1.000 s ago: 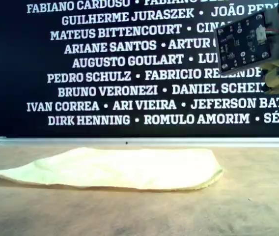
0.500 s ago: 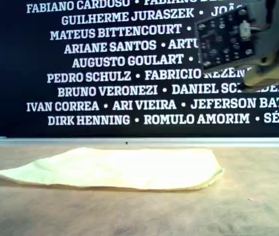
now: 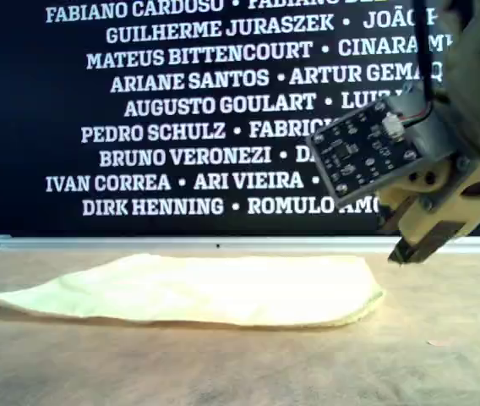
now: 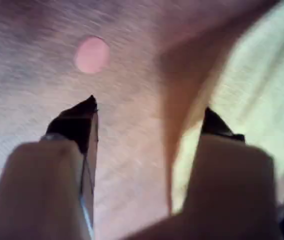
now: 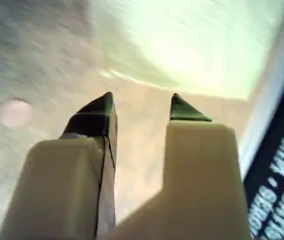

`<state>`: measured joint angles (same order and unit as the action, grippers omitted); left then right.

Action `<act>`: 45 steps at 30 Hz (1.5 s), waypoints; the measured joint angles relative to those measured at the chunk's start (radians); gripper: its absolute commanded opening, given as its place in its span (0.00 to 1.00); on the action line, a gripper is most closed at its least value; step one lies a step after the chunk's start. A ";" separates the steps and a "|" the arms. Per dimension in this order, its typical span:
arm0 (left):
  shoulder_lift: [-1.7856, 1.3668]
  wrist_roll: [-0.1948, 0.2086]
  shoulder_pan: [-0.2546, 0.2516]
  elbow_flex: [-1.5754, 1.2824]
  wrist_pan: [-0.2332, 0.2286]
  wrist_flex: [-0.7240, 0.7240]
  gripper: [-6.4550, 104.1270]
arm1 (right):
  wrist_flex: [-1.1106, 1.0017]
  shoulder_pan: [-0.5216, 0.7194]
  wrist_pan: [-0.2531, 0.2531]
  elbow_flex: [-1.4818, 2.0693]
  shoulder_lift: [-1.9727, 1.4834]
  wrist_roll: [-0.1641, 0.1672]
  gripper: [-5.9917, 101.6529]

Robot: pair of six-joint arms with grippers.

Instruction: Fold a cloth

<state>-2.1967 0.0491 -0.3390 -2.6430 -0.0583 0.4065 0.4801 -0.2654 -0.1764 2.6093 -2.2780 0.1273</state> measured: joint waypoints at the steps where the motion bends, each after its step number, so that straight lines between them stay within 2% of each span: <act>1: 0.034 0.000 0.000 0.014 0.000 0.000 0.73 | 0.003 -0.003 0.000 -0.018 0.031 0.000 0.47; 4: 0.115 0.000 0.000 0.051 0.000 0.000 0.73 | 0.009 0.006 0.000 -0.046 0.109 0.000 0.48; 12: 0.146 0.000 0.000 0.126 0.000 0.000 0.73 | 0.008 0.009 0.003 -0.091 0.261 0.000 0.60; 27: 0.147 0.000 0.000 0.158 0.000 0.000 0.73 | 0.008 0.009 0.003 -0.275 0.480 0.000 0.60; 45: 0.442 0.000 0.000 0.393 0.000 0.000 0.73 | 0.008 0.009 0.003 -0.451 0.703 0.002 0.60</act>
<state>-1.7549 0.0491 -0.3390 -2.2503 -0.0583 0.4065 0.4878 -0.2562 -0.1733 2.1583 -1.5754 0.1289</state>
